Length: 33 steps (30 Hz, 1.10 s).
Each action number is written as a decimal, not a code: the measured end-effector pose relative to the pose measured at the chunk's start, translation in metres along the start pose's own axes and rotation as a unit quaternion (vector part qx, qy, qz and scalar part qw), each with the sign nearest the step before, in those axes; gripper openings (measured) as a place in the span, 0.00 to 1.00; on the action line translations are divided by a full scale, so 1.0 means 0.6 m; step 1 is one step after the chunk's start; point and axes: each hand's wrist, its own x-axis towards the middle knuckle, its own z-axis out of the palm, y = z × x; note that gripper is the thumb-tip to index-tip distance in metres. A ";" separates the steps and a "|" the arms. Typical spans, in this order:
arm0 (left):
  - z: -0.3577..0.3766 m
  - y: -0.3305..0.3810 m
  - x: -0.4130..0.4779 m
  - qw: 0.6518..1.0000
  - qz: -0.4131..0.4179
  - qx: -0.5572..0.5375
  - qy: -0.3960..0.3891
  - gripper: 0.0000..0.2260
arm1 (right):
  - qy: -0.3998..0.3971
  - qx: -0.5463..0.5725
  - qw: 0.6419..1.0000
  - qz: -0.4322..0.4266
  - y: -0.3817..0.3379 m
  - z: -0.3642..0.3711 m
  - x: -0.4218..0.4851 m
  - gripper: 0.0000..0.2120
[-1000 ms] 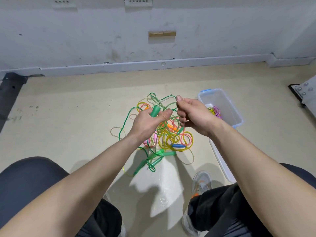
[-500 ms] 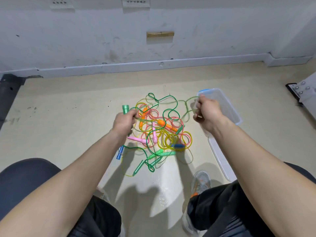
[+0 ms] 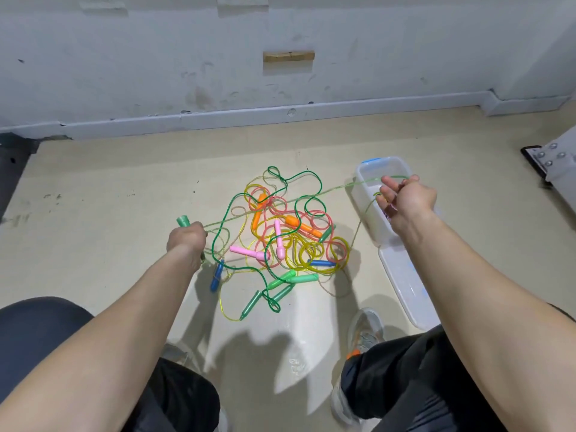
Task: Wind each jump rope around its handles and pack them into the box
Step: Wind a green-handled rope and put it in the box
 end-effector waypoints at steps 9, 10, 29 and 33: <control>0.027 0.036 -0.051 0.983 0.149 -0.061 -0.087 0.11 | -0.224 -0.238 0.941 -0.083 0.005 0.022 -0.044 0.14; 0.033 0.043 -0.068 0.974 0.182 -0.059 -0.125 0.10 | -0.261 -0.273 0.921 -0.099 0.002 0.028 -0.052 0.14; 0.047 0.142 -0.246 0.838 0.277 -0.160 -0.443 0.12 | -0.335 -0.176 0.919 -0.108 -0.096 0.091 -0.166 0.14; 0.027 0.166 -0.234 0.868 0.365 -0.062 -0.330 0.12 | -0.337 -0.166 0.923 -0.079 -0.095 0.082 -0.164 0.15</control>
